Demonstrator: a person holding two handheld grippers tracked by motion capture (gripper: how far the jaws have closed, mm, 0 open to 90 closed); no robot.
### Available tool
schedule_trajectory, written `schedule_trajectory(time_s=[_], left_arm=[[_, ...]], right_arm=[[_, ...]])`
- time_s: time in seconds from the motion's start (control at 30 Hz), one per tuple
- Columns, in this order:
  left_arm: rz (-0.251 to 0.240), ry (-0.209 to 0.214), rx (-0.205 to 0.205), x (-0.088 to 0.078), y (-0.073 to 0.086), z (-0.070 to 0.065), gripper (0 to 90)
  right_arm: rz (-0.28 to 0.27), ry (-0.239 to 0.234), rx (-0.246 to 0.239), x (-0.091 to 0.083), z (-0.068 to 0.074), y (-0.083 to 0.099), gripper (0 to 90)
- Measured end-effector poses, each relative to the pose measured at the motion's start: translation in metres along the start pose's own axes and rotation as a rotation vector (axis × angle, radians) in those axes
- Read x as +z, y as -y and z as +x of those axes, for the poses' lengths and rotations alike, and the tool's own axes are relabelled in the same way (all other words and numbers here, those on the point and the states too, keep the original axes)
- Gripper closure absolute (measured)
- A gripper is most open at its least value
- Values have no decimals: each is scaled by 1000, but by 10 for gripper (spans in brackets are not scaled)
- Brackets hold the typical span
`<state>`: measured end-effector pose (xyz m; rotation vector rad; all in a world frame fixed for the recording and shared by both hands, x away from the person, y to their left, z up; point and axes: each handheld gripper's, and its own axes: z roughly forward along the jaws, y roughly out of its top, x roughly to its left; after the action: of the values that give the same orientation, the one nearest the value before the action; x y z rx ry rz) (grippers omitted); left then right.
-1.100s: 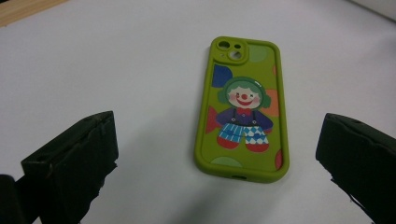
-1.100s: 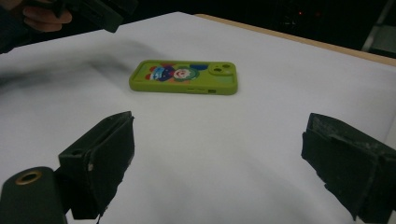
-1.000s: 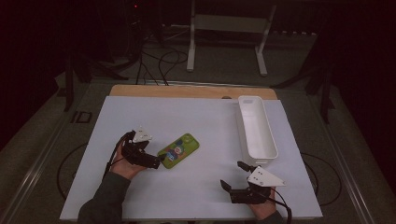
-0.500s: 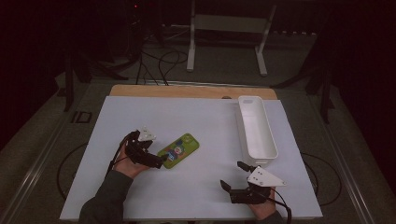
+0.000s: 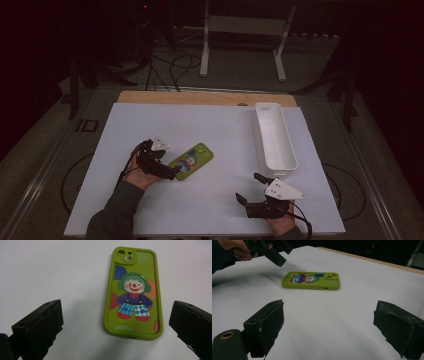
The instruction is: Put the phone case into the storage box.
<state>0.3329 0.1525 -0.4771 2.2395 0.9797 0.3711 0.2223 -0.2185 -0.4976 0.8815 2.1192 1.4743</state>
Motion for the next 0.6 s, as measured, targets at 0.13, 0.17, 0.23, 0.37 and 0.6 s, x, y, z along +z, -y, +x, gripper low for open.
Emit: schedule_trajectory(time_s=[0.13, 0.17, 0.23, 0.37, 0.6], left_arm=[[8, 4, 4, 2, 0, 0, 0], [8, 5, 5, 2, 0, 0, 0], [10, 6, 5, 3, -1, -1, 0], [15, 12, 10, 5, -1, -1, 0], [33, 23, 18, 10, -2, -3, 0]], right_arm=[[0, 1, 1, 0, 0, 0, 91], [0, 1, 0, 0, 0, 0, 92], [0, 1, 0, 0, 0, 0, 92], [0, 1, 0, 0, 0, 0, 92], [1, 1, 1, 0, 0, 0, 91]])
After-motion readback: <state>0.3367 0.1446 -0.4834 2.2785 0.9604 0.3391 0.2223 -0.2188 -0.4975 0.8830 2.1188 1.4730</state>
